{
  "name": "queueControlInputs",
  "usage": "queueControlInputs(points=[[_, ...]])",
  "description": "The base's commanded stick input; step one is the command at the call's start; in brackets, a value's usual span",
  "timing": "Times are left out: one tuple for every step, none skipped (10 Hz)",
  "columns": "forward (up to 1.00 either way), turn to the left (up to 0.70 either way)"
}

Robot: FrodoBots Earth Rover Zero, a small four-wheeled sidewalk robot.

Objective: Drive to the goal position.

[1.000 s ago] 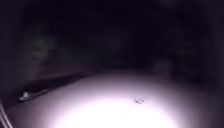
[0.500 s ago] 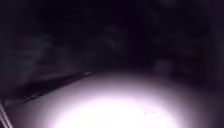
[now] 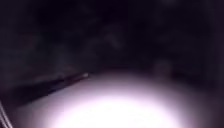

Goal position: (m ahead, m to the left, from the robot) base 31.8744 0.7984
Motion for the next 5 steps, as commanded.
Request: queueControlInputs(points=[[1.0, -0.19], [1.0, -0.27], [1.0, -0.27], [1.0, -0.27], [1.0, -0.27]])
